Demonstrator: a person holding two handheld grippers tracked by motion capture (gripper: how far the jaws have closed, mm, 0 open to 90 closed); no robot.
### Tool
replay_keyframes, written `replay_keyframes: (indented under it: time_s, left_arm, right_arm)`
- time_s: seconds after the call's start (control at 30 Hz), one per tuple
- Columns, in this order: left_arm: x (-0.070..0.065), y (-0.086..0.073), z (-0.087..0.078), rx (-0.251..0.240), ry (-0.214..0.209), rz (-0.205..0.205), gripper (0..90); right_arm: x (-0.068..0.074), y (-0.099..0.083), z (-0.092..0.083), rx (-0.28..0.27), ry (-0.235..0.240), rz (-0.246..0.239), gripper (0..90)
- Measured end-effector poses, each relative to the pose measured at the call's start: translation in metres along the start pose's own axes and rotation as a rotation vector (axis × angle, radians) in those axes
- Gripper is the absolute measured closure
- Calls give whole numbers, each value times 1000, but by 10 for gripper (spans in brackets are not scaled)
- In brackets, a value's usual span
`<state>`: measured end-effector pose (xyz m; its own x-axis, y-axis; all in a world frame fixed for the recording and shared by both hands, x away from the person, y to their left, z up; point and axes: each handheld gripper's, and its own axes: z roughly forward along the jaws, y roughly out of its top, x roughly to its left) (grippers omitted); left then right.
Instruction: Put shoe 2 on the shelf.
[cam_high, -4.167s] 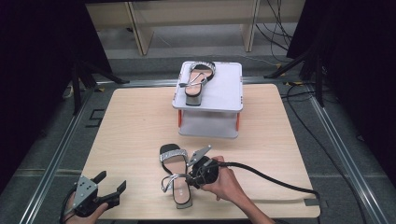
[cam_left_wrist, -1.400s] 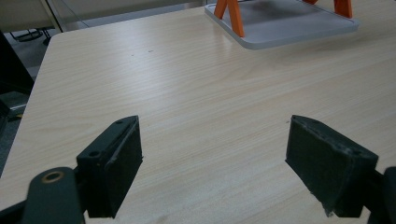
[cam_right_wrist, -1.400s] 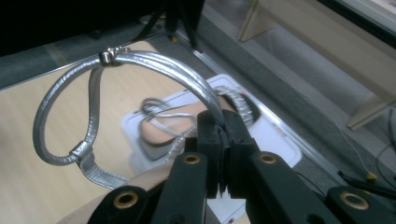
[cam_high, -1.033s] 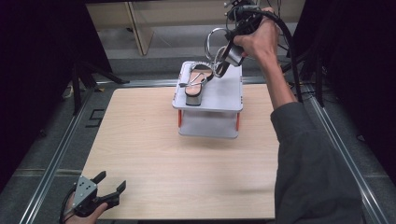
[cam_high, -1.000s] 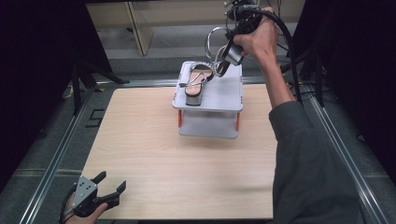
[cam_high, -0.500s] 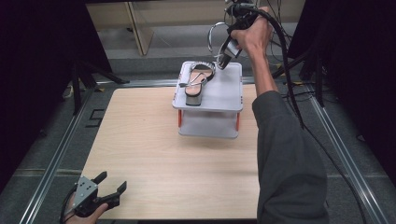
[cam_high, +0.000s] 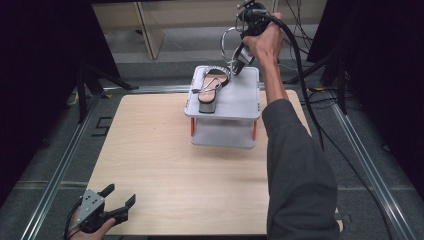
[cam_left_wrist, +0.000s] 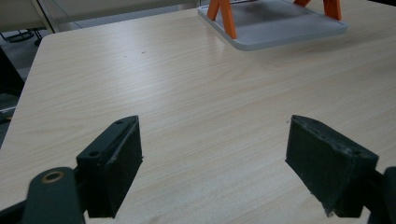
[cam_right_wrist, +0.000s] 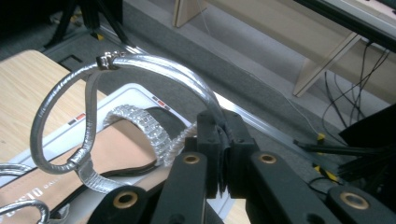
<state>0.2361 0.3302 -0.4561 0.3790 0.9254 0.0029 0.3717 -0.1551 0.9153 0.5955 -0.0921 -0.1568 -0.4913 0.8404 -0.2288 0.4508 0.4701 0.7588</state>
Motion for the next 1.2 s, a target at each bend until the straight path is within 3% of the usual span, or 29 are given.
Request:
replay_keyframes:
  time_s: [0.1, 0.2, 0.43, 0.63, 0.8, 0.93, 1.07, 1.1, 1.2]
  left_arm:
    - [0, 0, -1, 4, 3, 4, 179]
    - [-1, 0, 1, -2, -1, -1, 179]
    - [-1, -1, 2, -7, -2, -14, 179]
    - [-1, 0, 1, -7, 1, 7, 179]
    - [-2, -1, 3, -10, 0, -11, 179]
    - [-2, 0, 2, -2, 3, -3, 179]
    - [-1, 0, 2, -2, 6, 3, 179]
    - [-2, 0, 2, -3, 5, 3, 179]
    - [-2, 0, 2, -5, 3, -3, 179]
  right_arm:
    - [0, -4, -2, 2, 5, -3, 877]
    - [4, -14, -5, 3, 52, 2, 876]
    - [9, -31, -10, 20, 102, -10, 874]
    - [22, -49, -9, 43, 161, -40, 873]
    - [32, -60, -6, 66, 185, -93, 871]
    - [37, -69, -2, 87, 202, -121, 869]
    - [37, -76, 1, 87, 216, -115, 868]
    - [38, -82, 2, 100, 232, -92, 867]
    - [37, -89, 6, 107, 233, -105, 866]
